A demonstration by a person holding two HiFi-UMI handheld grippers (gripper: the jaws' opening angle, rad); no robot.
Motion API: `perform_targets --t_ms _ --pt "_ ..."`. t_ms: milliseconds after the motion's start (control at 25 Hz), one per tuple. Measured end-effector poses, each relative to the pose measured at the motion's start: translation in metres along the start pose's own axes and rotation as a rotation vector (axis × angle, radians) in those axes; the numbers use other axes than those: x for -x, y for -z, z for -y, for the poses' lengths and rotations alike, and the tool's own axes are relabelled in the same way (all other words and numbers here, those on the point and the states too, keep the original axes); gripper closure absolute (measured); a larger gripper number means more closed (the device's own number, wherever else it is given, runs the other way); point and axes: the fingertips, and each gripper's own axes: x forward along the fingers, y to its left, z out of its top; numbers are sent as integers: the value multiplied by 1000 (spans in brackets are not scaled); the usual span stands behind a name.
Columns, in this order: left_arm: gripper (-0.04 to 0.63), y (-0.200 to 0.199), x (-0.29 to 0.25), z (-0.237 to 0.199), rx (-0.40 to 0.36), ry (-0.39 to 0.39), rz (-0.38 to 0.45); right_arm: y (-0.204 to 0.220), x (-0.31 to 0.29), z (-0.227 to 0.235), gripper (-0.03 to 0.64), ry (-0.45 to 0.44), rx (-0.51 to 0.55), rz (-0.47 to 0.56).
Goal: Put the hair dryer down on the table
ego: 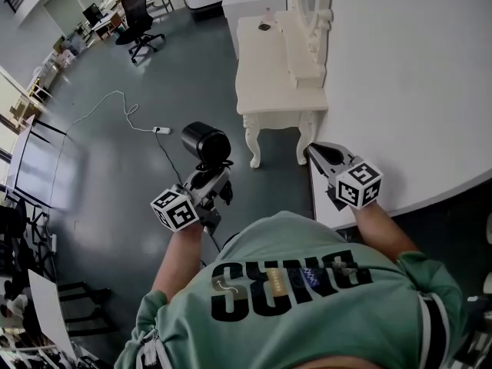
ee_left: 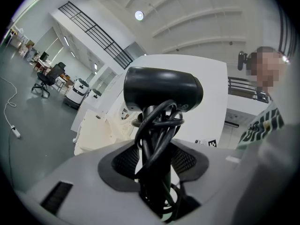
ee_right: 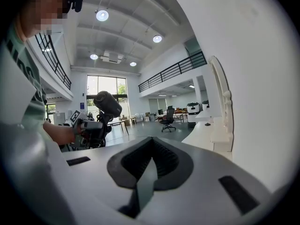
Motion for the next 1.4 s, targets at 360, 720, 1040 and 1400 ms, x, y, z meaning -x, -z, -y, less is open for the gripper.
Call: perform_targets --t_ms 360,720,1040,1400 --pt "403 -10 -27 -61 16 9 -20 13 -53 28 623 6 -26 -28" --pt "403 -83 -71 -194 13 89 -55 -27 -184 78 623 77 -26 16" --pt "403 -162 -102 -307 -14 144 -118 -76 -302 115 623 139 -25 51" --pt "403 -190 -141 -381 14 160 -151 -88 -368 159 623 170 -44 38"
